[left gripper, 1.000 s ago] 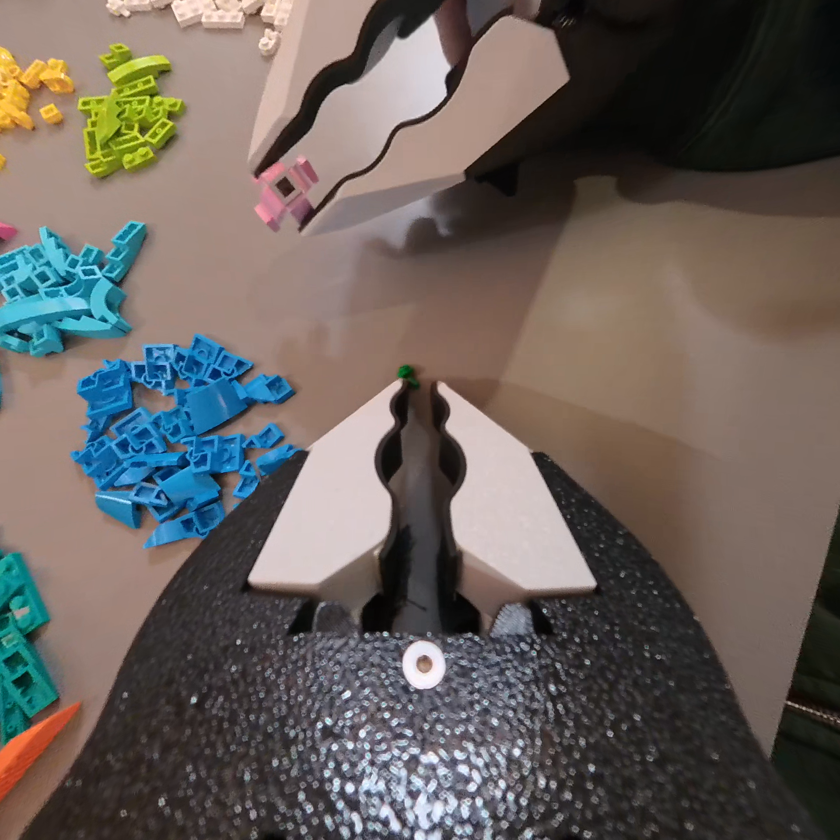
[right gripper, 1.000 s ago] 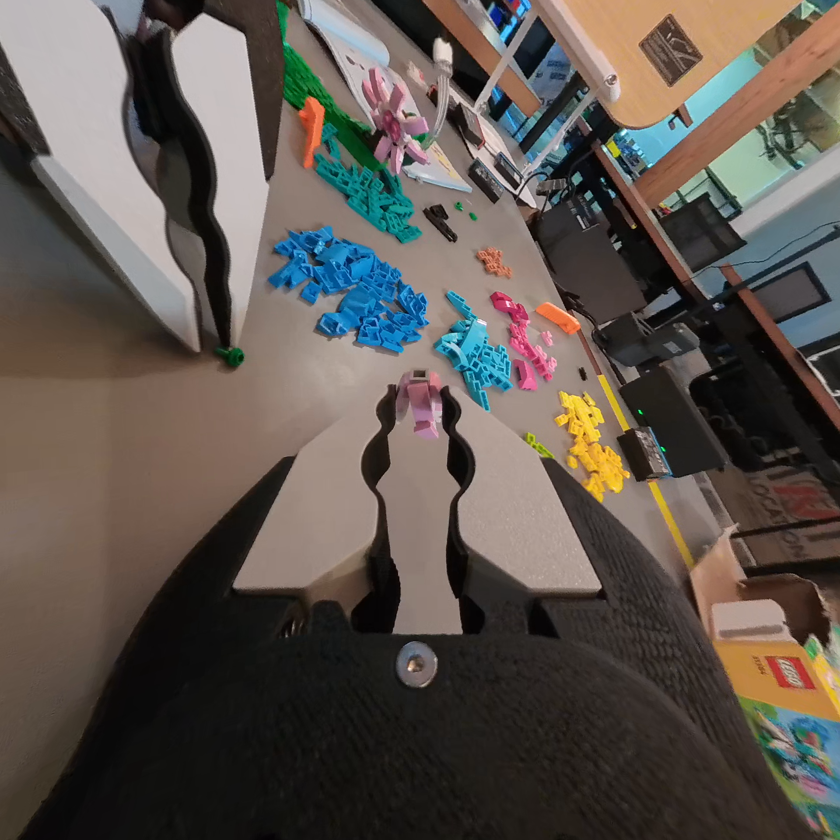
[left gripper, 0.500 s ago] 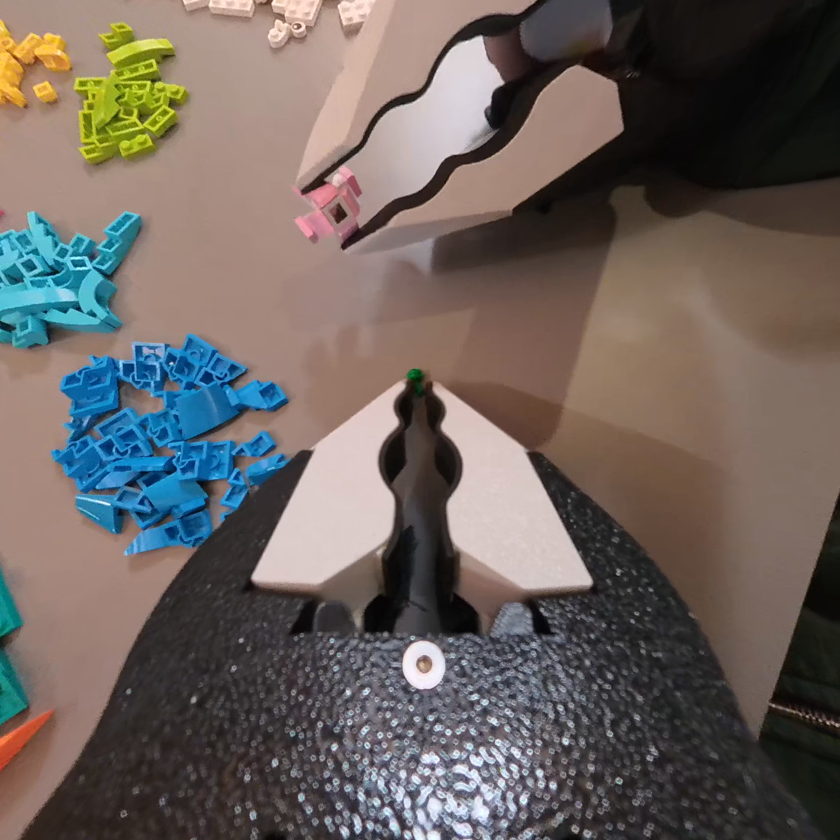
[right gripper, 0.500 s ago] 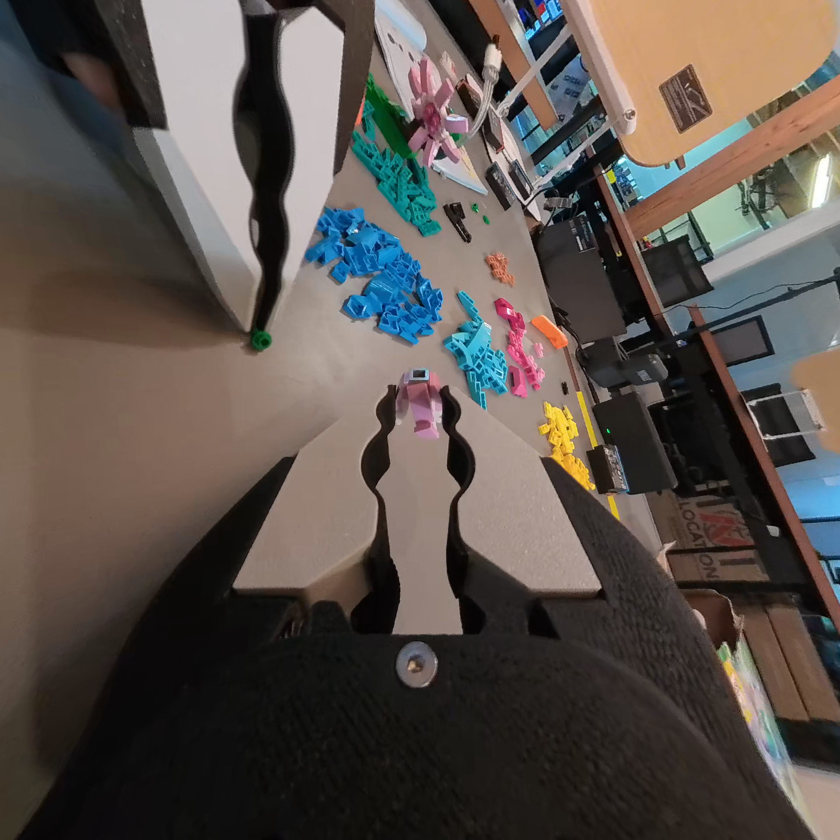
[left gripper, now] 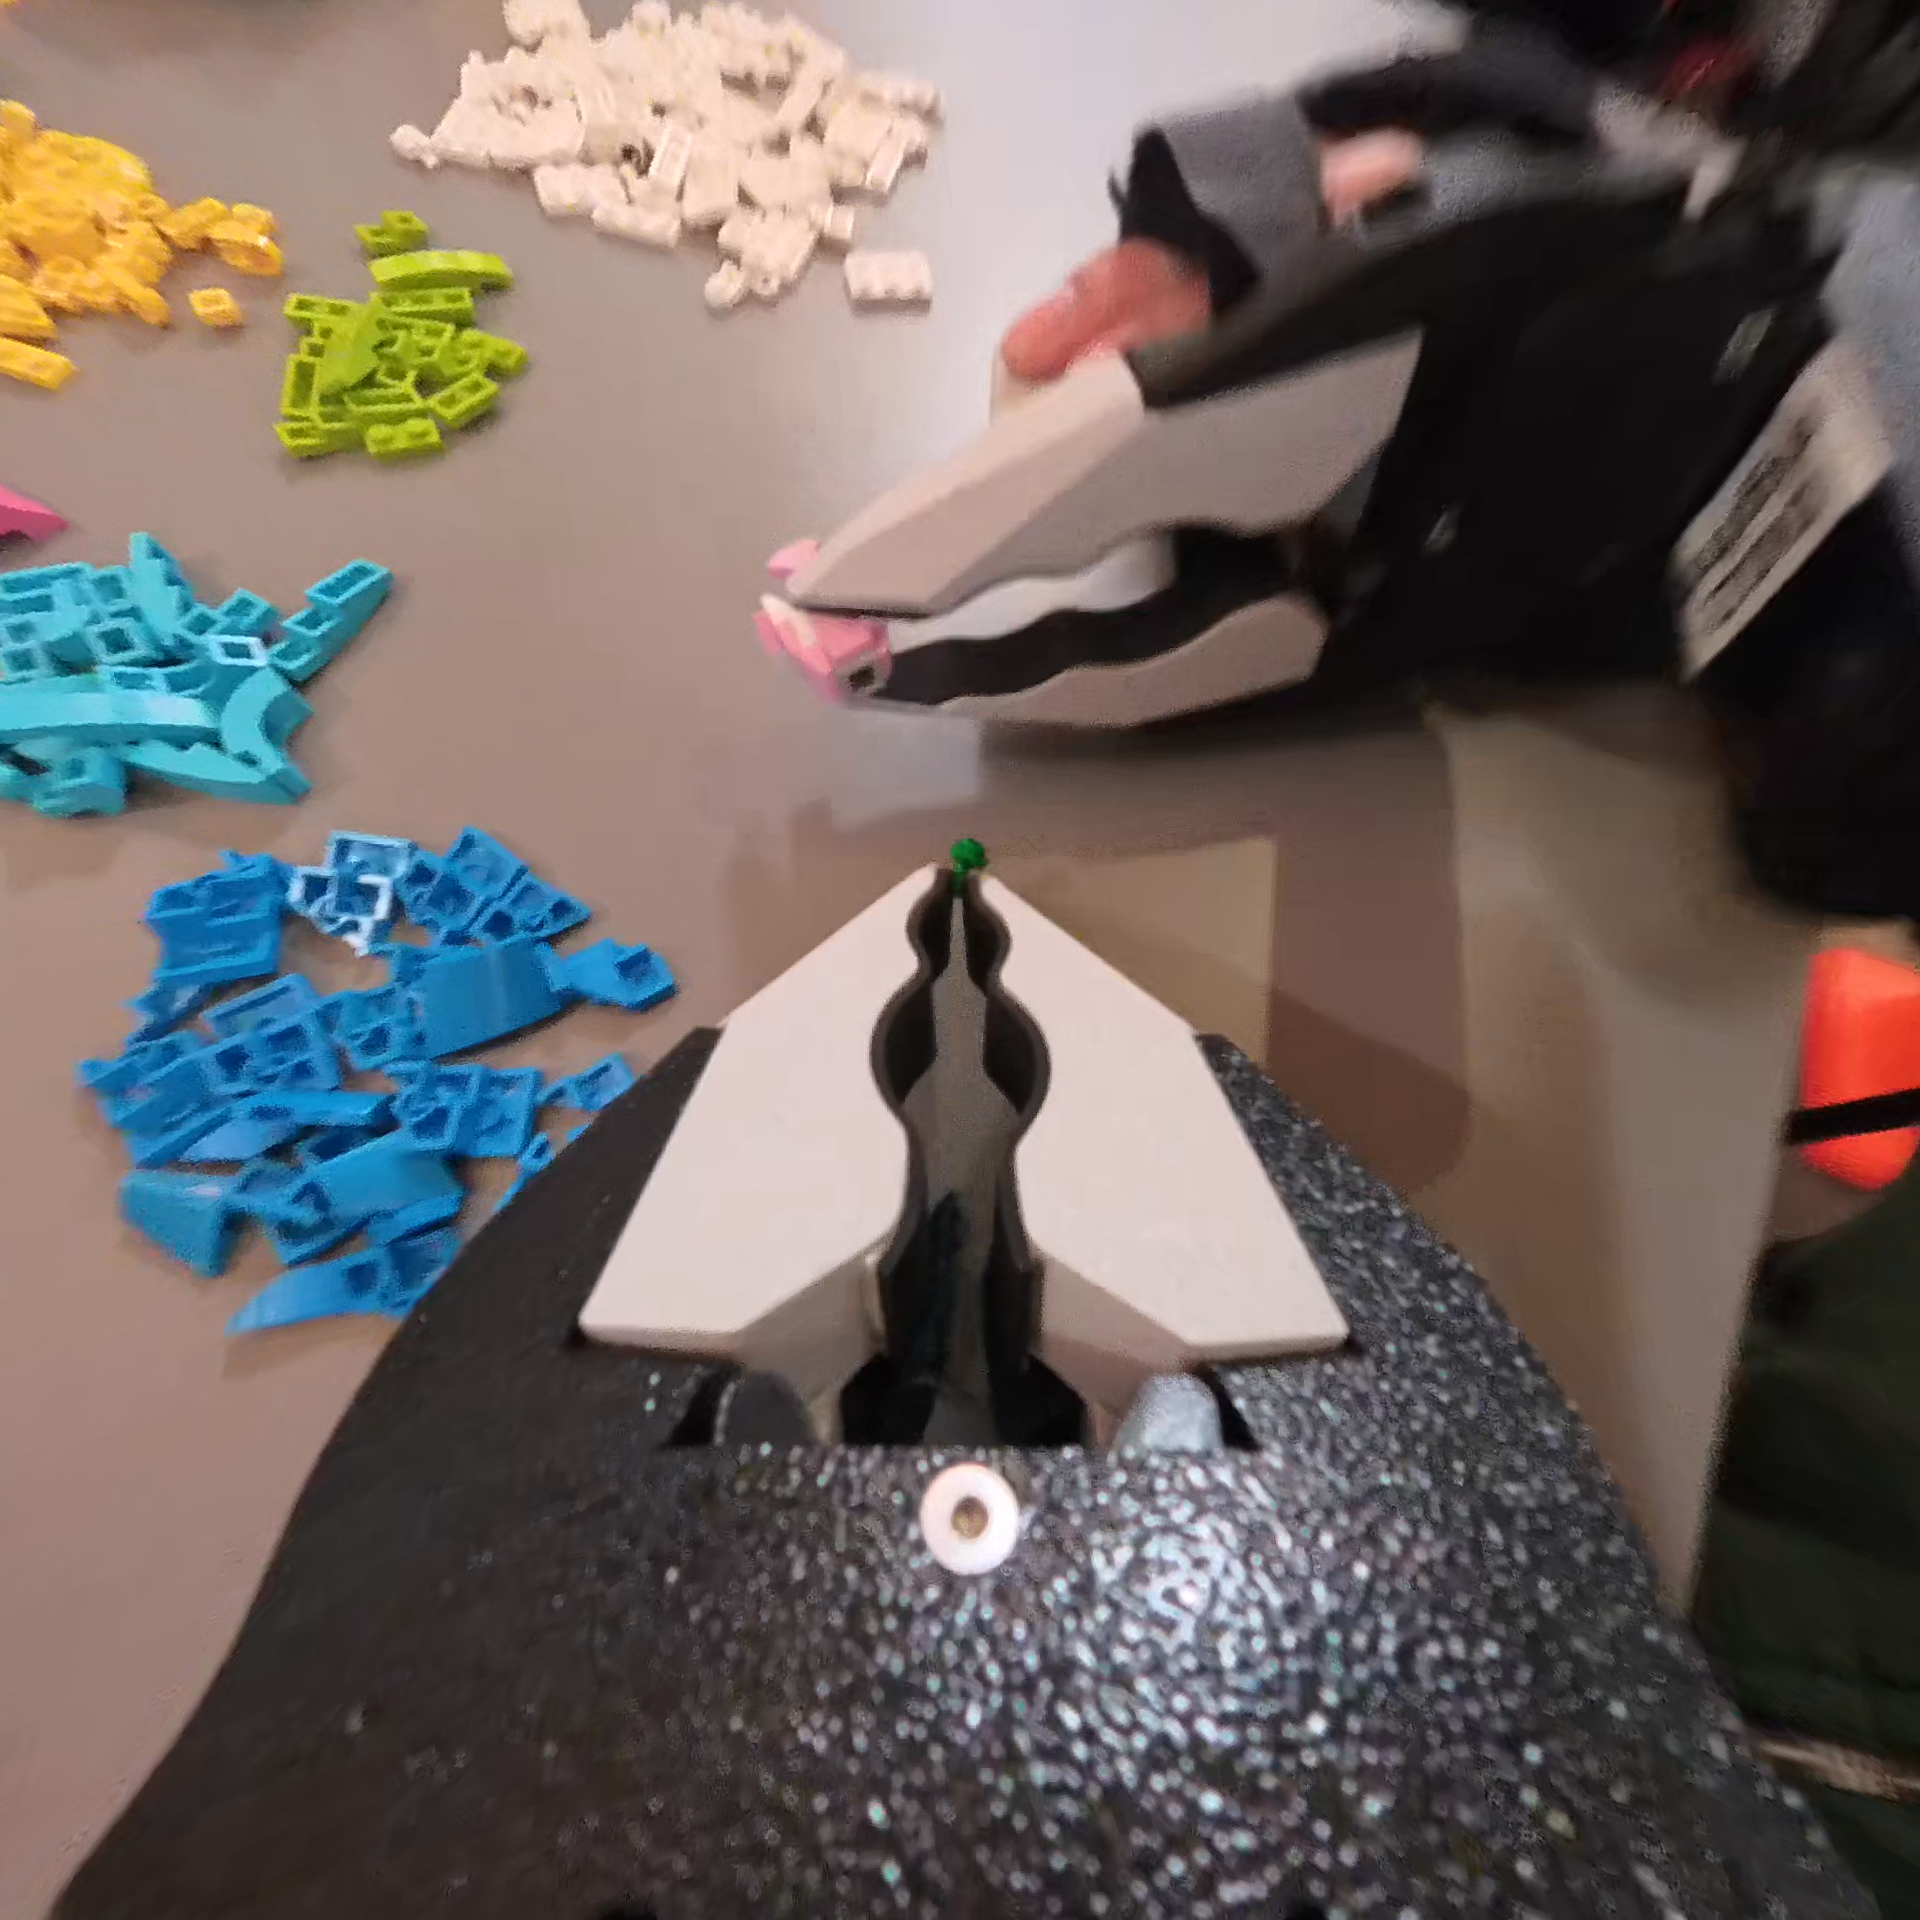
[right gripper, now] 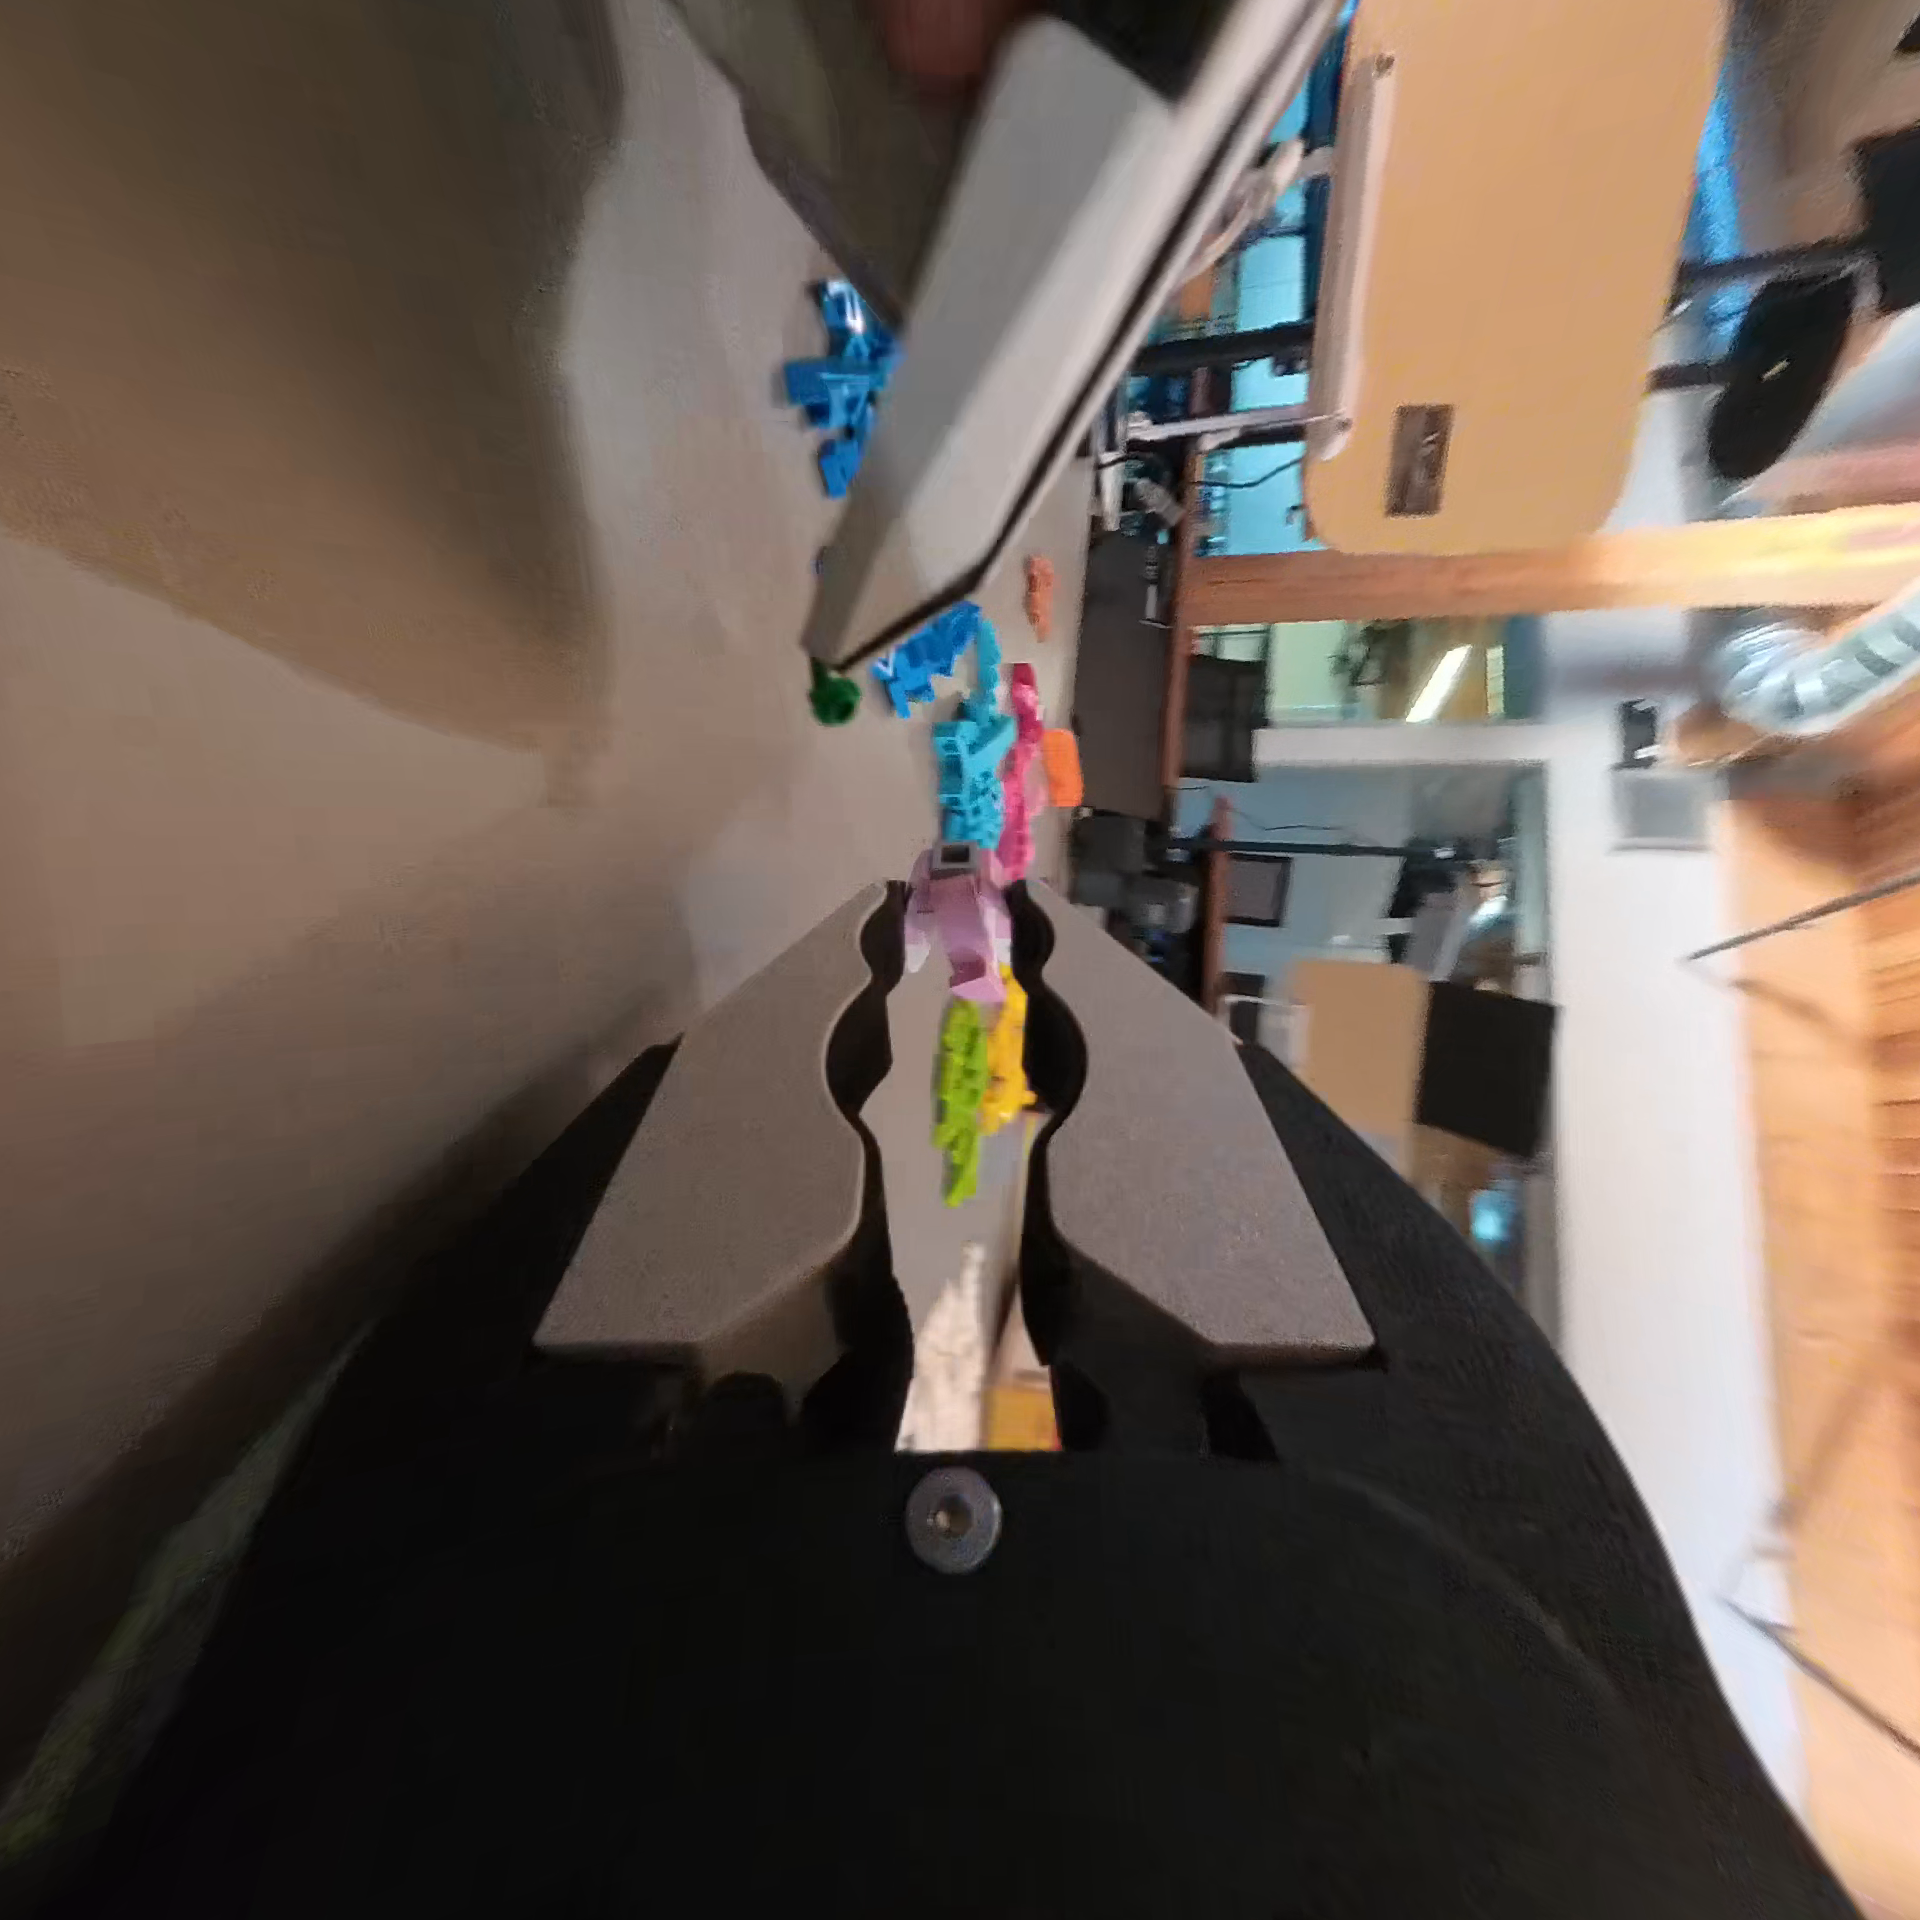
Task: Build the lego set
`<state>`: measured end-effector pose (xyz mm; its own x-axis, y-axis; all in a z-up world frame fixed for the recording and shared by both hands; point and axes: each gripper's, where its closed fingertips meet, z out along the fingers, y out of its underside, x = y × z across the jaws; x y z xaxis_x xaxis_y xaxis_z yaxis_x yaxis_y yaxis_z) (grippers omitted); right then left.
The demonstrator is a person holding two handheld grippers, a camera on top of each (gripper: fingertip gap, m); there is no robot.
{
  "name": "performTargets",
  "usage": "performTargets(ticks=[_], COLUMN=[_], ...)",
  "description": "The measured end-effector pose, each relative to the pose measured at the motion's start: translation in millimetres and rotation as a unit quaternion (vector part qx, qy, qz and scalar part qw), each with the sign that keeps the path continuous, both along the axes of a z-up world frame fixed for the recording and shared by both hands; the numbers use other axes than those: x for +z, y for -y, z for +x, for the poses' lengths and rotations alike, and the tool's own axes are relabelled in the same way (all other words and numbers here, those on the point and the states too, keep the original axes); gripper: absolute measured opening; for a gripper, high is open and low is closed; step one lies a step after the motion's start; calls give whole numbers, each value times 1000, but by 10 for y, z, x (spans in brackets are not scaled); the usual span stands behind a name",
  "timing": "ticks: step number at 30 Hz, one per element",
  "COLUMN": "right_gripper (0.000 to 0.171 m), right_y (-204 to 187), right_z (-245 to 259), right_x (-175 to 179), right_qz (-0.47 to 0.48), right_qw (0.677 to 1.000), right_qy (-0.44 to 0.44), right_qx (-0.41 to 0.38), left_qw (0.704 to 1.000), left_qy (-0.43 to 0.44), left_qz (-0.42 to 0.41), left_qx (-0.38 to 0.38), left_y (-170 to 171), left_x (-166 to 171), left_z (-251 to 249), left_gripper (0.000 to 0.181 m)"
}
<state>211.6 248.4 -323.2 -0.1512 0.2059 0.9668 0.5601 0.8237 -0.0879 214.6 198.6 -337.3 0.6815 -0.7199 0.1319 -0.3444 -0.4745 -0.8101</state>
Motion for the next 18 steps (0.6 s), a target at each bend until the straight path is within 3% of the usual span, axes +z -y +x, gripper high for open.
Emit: performTargets(ticks=[1, 6, 10, 18], right_gripper=[18, 18, 18, 18], right_y=[-2, 51, 206, 204], right_z=[4, 37, 37, 104], right_x=[28, 109, 123, 191], right_qz=[27, 104, 122, 177], right_qw=[1000, 994, 989, 980], right_qy=[0, -4, -9, -11], right_qx=[2, 32, 78, 87], left_qw=[999, 986, 957, 911], left_qy=[32, 148, 246, 332], left_qz=[-16, -80, -150, -241], left_qx=[1, 0, -23, -29], left_y=[-10, -57, -17, -3], left_x=[38, 131, 163, 222], left_z=[33, 116, 199, 214], left_gripper=[0, 0, 0, 0])
